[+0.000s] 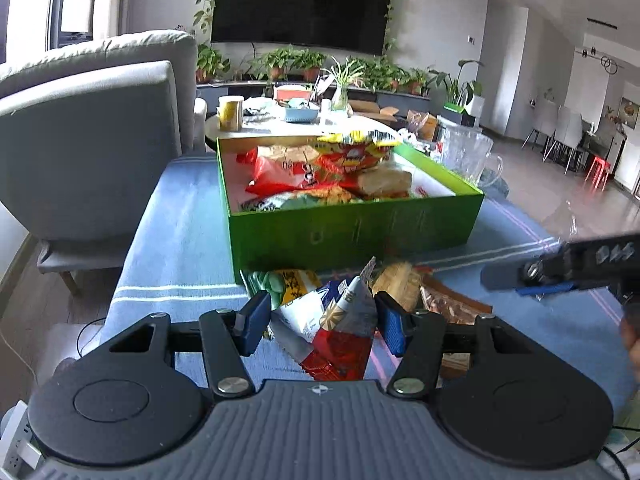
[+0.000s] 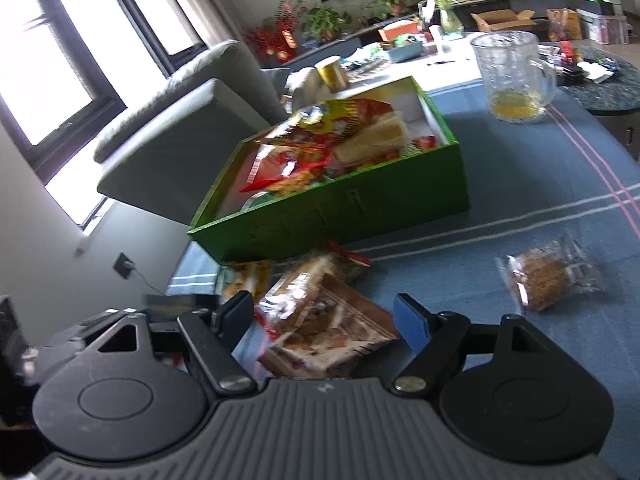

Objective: Organize snacks
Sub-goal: 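Grasp the brown printed snack bag with the right tool while the left tool grasps the red-and-white bag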

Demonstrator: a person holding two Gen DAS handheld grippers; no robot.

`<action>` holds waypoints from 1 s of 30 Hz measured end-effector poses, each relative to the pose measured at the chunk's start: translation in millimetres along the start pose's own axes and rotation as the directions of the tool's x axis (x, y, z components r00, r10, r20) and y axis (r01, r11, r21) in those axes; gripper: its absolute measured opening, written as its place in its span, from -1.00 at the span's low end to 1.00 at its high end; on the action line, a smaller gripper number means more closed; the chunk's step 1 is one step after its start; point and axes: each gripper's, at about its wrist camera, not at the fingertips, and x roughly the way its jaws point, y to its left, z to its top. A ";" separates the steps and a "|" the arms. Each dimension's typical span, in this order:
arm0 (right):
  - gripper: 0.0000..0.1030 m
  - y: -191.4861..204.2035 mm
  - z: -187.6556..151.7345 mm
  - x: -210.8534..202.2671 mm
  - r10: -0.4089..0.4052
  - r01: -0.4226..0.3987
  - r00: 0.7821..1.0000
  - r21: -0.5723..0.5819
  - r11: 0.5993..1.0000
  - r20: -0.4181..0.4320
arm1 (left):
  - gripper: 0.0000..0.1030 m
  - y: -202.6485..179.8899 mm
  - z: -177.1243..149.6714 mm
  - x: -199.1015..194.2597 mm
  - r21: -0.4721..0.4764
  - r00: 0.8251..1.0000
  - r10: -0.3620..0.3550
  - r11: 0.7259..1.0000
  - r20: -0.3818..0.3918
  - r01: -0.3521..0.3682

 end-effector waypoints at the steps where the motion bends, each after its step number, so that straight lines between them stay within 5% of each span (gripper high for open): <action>1: 0.14 -0.6 -0.8 2.0 -0.020 0.020 1.000 -0.001 1.000 -0.006 | 0.04 0.4 0.9 -0.6 -0.003 1.000 0.000 1.000 0.004 0.000; 14: 0.37 8.1 -14.3 35.7 -0.096 0.105 0.987 0.063 0.992 -0.130 | 0.04 3.7 0.6 -0.1 -0.035 1.000 0.006 0.999 0.007 -0.005; 30: 0.48 29.3 -26.1 45.8 -0.194 0.185 0.979 -0.141 0.973 -0.054 | -0.11 7.4 0.6 -0.1 -0.049 1.000 -0.002 0.999 0.000 0.002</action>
